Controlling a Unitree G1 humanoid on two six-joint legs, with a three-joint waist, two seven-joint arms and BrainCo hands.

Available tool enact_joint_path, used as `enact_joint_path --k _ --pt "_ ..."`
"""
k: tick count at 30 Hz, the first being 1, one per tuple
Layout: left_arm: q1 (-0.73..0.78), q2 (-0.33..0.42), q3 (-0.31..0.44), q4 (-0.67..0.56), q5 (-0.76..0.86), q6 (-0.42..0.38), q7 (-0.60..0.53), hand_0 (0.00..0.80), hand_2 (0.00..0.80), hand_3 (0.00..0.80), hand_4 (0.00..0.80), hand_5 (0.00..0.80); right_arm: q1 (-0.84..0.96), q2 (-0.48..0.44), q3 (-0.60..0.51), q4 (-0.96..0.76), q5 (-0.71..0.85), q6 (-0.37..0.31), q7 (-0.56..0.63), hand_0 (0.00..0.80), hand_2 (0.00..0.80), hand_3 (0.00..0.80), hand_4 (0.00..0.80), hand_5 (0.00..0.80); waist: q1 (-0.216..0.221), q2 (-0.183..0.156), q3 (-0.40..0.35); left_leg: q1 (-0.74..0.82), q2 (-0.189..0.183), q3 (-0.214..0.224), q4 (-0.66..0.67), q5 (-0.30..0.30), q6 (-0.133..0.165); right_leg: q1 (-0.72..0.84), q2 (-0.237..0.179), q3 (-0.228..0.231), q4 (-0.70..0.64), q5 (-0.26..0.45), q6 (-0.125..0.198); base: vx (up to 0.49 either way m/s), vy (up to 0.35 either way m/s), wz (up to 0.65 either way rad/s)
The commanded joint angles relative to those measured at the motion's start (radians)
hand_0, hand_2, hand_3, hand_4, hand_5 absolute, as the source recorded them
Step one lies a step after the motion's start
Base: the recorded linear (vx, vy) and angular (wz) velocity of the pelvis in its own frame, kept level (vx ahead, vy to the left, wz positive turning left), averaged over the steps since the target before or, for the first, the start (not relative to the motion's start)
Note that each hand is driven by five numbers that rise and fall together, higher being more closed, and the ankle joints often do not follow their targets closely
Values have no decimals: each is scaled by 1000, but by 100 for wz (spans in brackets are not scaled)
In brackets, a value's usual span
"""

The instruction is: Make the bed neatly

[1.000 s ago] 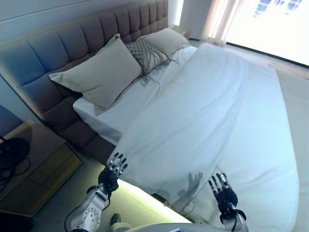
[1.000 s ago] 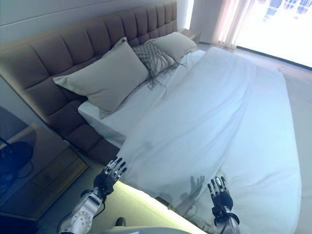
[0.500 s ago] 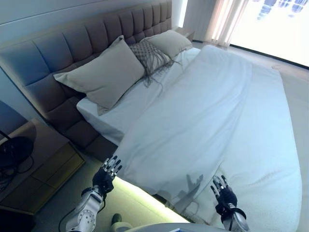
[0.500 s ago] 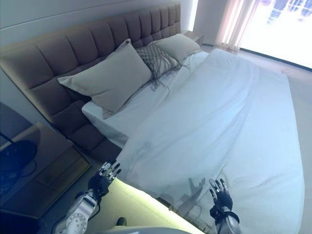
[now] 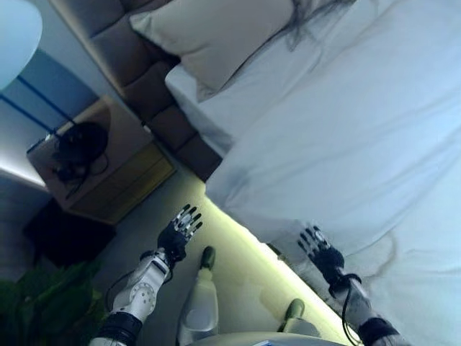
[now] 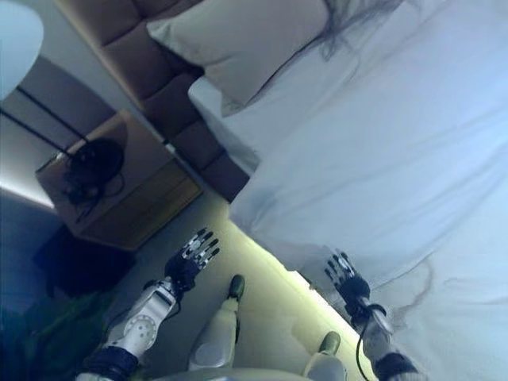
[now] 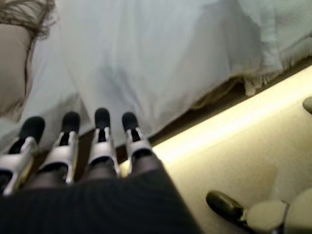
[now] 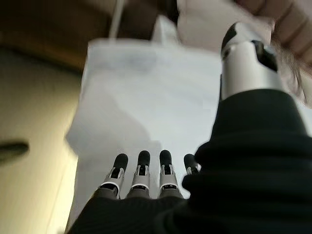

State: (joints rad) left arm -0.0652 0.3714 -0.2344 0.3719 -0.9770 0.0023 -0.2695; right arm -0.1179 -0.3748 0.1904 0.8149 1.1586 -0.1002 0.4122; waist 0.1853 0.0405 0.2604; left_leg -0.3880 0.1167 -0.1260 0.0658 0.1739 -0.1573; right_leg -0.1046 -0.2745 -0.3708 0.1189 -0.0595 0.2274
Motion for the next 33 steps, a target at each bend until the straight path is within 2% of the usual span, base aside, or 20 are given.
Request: enact_joint_path --k 1,4,8,12,15,18,22,24,27,33 --pt "-108 48 15 -82 -37 -54 -7 0 0 0 0 0 -114 -52 -25 36 -29 -57 -17 0 0 0 0 0 47 -41 80 -57 -21 -21 100 -87 41 -162 -75 20 31 173 -15 -113 -128 20" --pt "-125 55 6 -94 -28 -57 0 0 0 0 0 0 -155 -75 -34 56 -24 -45 -81 0 0 0 0 0 53 -44 98 -92 -29 -23 105 -80 45 -179 -71 11 17 188 -9 -79 -41 27" --pt "-118 46 -1 -125 -36 -89 27 0 0 0 0 0 -115 -77 -58 9 -26 -93 -161 0 0 0 0 0 40 -48 114 -101 -30 -11 103 -77 49 -193 -73 19 8 202 -4 -51 44 13" --pt "-91 37 25 -140 -41 -119 37 0 0 0 0 0 -5 -30 -98 -95 -42 -125 -198 0 0 0 0 0 4 -60 120 -96 -19 10 102 -86 50 -209 -69 42 15 204 -1 -40 52 0" --pt "-74 24 49 -128 -51 -143 33 0 0 0 0 0 73 -3 -141 -118 -27 -104 -185 0 0 0 0 0 -27 -60 124 -86 -16 22 101 -91 52 -222 -68 66 25 203 0 -40 104 -9" --pt "-62 8 70 -109 -62 -166 22 0 0 0 0 0 124 10 -185 -82 -17 -77 -161 0 0 0 0 0 -55 -59 133 -75 -9 40 96 -93 54 -232 -66 89 29 200 2 -34 94 -12" --pt "-61 -13 72 -70 -72 -203 6 0 0 0 0 0 137 14 -229 54 -62 -60 -149 0 0 0 0 0 -78 -51 148 -66 -4 57 87 -91 55 -242 -61 110 25 200 3 -36 68 -14" --pt "-69 -20 72 -56 -74 -209 -2 0 0 0 0 0 129 15 -246 137 -50 -63 -121 0 0 0 0 0 -79 -45 158 -66 -3 63 89 -96 54 -246 -61 118 27 196 3 -30 27 -14" --pt "-92 -32 59 -36 -70 -216 -6 0 0 0 0 0 91 10 -262 227 -49 -55 -140 0 0 0 0 0 -77 -33 172 -74 -11 67 89 -96 57 -258 -63 123 27 197 1 -35 23 -17" --pt "-149 -36 13 -44 -73 -207 10 0 0 0 0 0 -41 -34 -266 344 -70 -56 -251 0 0 0 0 0 -58 7 204 -116 -30 71 100 -91 63 -296 -75 119 30 200 0 -35 4 -5"
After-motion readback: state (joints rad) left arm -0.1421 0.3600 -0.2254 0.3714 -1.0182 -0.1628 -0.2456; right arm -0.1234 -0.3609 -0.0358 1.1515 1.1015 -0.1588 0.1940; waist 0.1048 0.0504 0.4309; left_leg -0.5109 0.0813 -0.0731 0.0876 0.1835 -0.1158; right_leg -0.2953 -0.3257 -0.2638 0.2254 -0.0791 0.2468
